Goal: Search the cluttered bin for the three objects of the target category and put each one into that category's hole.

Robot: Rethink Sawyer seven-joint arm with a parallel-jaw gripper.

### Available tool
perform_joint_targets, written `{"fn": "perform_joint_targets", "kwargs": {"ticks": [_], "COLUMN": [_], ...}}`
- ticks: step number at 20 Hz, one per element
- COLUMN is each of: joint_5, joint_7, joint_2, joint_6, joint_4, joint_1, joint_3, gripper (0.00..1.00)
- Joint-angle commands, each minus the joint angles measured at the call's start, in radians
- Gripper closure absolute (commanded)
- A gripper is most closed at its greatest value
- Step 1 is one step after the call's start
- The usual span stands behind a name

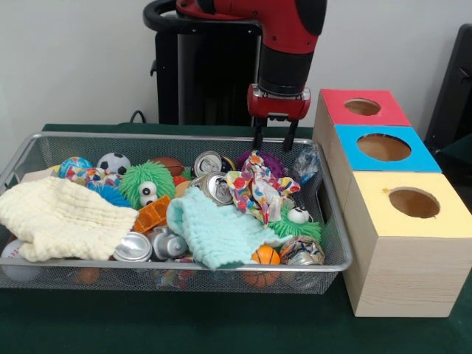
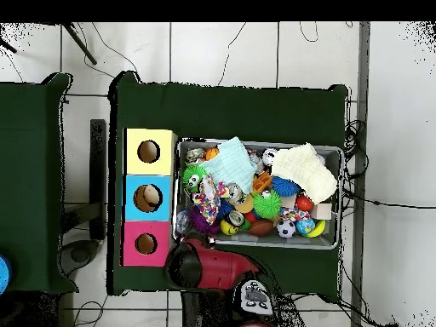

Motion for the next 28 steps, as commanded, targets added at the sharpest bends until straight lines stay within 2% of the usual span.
{"fn": "perform_joint_targets", "kwargs": {"ticks": [1, 7, 18, 24, 28], "joint_5": [0.047, 0.044, 0.051, 0.051, 0.047], "joint_7": [0.25, 0.258, 0.244, 0.229, 0.232], "joint_2": [0.05, 0.061, 0.084, 0.143, 0.162], "joint_6": [-0.079, -0.118, -0.102, -0.124, -0.141], "joint_4": [0.001, 0.005, -0.014, -0.067, -0.069], "joint_1": [0.001, -0.001, -0.018, -0.04, -0.051], "joint_3": [0.098, 0.1, 0.11, 0.115, 0.122], "gripper": [0.0, 0.0, 0.0, 0.0, 0.0]}}
